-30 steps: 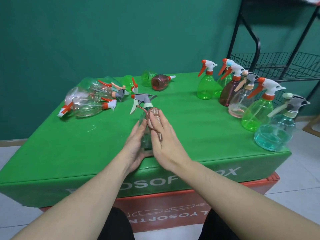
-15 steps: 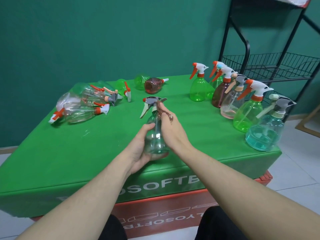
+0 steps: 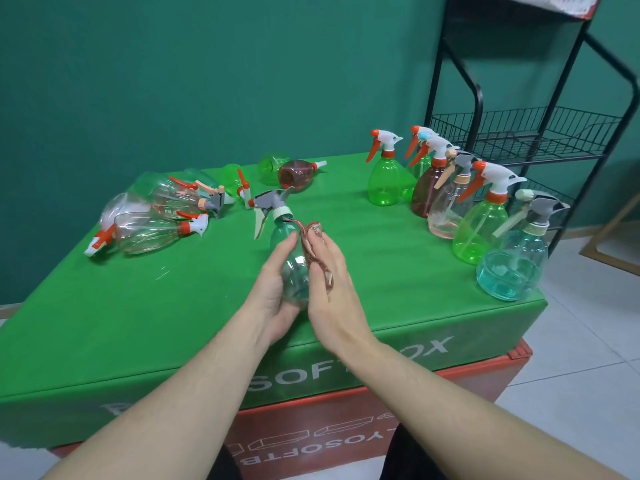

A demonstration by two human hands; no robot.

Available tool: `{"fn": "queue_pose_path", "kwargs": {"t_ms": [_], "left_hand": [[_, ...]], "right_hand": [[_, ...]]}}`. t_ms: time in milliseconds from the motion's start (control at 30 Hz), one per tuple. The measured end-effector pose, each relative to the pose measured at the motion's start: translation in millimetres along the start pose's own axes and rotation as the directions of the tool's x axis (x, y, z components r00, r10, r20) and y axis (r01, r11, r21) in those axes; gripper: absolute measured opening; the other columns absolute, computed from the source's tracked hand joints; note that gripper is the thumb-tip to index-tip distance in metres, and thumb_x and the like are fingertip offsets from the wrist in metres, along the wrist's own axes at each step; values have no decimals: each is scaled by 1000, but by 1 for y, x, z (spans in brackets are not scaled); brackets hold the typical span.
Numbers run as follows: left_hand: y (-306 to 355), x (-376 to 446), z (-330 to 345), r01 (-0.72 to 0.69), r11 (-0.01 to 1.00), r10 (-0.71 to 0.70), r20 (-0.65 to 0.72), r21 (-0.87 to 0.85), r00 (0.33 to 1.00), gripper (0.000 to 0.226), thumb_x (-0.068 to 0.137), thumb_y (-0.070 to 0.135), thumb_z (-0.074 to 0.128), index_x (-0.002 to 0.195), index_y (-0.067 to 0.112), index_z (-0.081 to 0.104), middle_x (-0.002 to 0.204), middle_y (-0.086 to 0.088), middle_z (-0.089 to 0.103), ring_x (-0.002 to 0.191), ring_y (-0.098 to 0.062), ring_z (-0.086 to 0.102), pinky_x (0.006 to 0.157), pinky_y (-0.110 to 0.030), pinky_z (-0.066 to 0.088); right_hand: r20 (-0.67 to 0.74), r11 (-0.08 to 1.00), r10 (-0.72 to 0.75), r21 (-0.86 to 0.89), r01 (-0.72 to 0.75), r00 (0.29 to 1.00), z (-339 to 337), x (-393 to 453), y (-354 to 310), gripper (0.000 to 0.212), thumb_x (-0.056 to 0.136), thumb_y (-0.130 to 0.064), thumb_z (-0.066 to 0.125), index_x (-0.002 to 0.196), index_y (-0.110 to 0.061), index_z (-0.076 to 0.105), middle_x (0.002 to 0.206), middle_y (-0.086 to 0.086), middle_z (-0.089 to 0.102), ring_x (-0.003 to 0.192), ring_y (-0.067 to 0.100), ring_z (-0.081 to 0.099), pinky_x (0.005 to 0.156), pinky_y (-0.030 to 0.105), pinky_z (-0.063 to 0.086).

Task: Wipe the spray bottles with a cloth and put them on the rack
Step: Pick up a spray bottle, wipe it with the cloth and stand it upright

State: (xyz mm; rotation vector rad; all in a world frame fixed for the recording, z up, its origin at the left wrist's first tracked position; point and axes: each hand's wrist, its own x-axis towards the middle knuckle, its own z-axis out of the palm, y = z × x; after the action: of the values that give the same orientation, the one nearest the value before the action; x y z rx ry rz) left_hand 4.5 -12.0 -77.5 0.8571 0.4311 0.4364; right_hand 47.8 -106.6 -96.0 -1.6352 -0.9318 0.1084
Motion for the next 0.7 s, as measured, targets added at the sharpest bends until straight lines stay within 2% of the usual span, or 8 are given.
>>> {"fn": "queue_pose_path", "kwargs": {"t_ms": [133,233,300,400,467,567,633,700], "left_hand": [[-4,-4,9,-4,997,4,-5,-71,1000,37,99,44,60,99,14,82,106,-10,78,90,-22,76,81,-36,61],[-9,-10,17,-3,992,5,12,-130,1000,54,95,54,60,125,11,72,125,-14,72,113,-26,71,100,-42,54],[-12,-13,24,-26,989,26,-6,-148,1000,58,93,58,59,124,11,71,125,-14,73,114,-26,71,102,-42,52],[-14,-15,37,-64,990,60,-30,-129,998,59,97,63,50,118,12,71,118,-13,75,106,-23,74,93,-39,53],[-17,-15,43,-80,994,77,-48,-73,996,62,93,66,51,120,13,69,115,-11,77,104,-21,75,93,-39,53],[-23,-13,45,-105,994,106,-95,20,990,81,75,67,64,137,16,58,121,-9,75,108,-21,74,92,-38,56],[-26,-10,41,-159,985,166,-117,68,979,92,65,61,74,143,18,51,124,-9,74,108,-23,74,84,-36,60],[-27,-6,37,-225,965,242,-134,132,961,86,62,53,78,138,23,50,123,-7,74,105,-22,75,84,-36,61]], "right_hand": [[-63,998,-3,56,7,998,4,-5,2,56,101,-35,27,157,-30,32,164,-12,22,150,-4,15,126,28,15],[-121,972,93,226,-64,988,-1,3,-6,53,102,-39,27,152,-28,39,154,-8,35,143,-1,33,122,27,24],[-124,950,199,270,-160,972,-5,10,-10,47,105,-41,26,147,-28,44,147,-4,44,134,5,45,117,28,32],[-85,848,442,365,-385,893,-3,23,-12,78,85,-75,21,134,-26,58,132,1,64,118,15,61,108,35,42],[-57,719,562,528,-453,825,-2,28,-14,88,77,-83,23,122,-24,69,118,1,73,112,21,67,108,42,46],[21,534,631,713,-454,775,-10,29,-23,67,103,-56,23,105,-14,75,102,7,78,101,25,73,100,42,54],[97,438,619,781,-445,779,-16,27,-23,62,108,-46,21,109,-11,72,102,11,78,102,27,73,98,41,55],[146,395,606,798,-455,782,-17,25,-23,61,109,-44,20,119,-10,70,109,12,77,106,27,72,101,44,53]]}}
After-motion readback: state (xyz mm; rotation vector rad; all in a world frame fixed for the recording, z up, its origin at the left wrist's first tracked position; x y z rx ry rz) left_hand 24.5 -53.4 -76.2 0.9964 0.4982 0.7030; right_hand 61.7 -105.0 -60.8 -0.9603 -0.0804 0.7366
